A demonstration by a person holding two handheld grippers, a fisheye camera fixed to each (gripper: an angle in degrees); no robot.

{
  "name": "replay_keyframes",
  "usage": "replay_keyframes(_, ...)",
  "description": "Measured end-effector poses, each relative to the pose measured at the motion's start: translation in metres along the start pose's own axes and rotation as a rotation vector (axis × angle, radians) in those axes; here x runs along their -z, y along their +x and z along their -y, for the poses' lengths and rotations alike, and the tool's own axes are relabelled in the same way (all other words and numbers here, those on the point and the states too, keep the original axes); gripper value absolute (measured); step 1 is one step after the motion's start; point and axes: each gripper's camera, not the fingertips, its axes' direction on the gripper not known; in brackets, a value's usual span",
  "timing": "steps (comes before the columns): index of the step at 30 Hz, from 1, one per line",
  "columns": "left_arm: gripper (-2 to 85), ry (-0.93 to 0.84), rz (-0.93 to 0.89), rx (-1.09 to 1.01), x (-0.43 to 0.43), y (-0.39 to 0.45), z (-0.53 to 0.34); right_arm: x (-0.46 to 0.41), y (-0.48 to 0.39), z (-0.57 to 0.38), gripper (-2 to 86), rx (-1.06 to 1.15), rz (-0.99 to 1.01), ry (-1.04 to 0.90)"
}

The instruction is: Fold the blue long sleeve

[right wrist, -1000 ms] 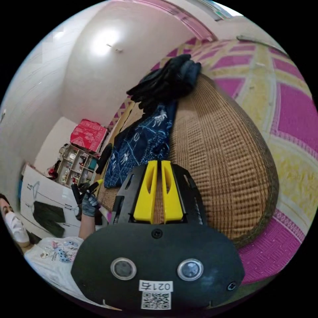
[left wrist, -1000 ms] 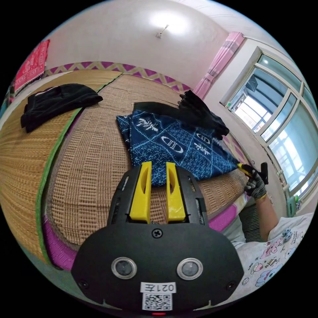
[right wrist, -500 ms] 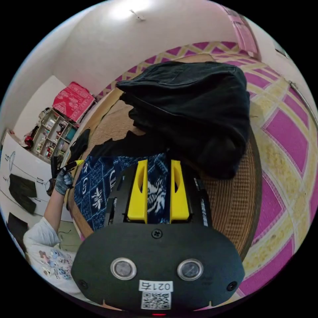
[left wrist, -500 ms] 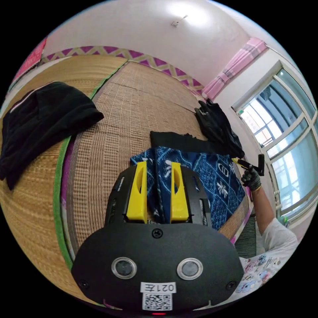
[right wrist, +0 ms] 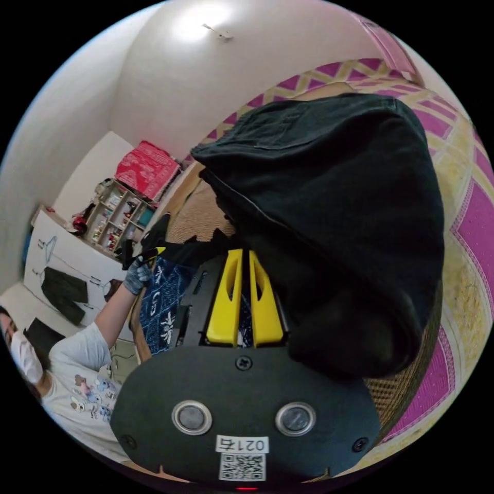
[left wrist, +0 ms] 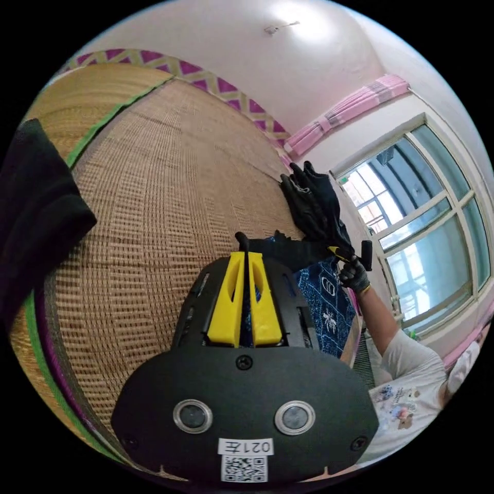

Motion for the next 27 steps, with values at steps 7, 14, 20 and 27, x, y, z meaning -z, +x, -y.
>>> replay_keyframes(7, -0.9, 0.183, -0.186, -0.377, 0.140, 0.133, -0.103, 0.096, -0.099, -0.078, -0.3, 0.374, 0.335, 0.087)
replay_keyframes(14, -1.0, 0.065, -0.377, -0.596, 0.230, 0.228, -0.286, 0.159, -0.173, -0.260, -0.4, 0.632, 0.468, -0.062)
replay_keyframes(20, -1.0, -0.137, -0.449, -0.387, 0.191, 0.215, -0.418, 0.117, -0.153, -0.383, -0.4, 0.470, 0.452, -0.238)
replay_keyframes(27, -1.0, -0.266, -0.367, -0.265, 0.180, 0.202, -0.489, 0.085, -0.168, -0.438, 0.5, 0.419, 0.362, -0.396)
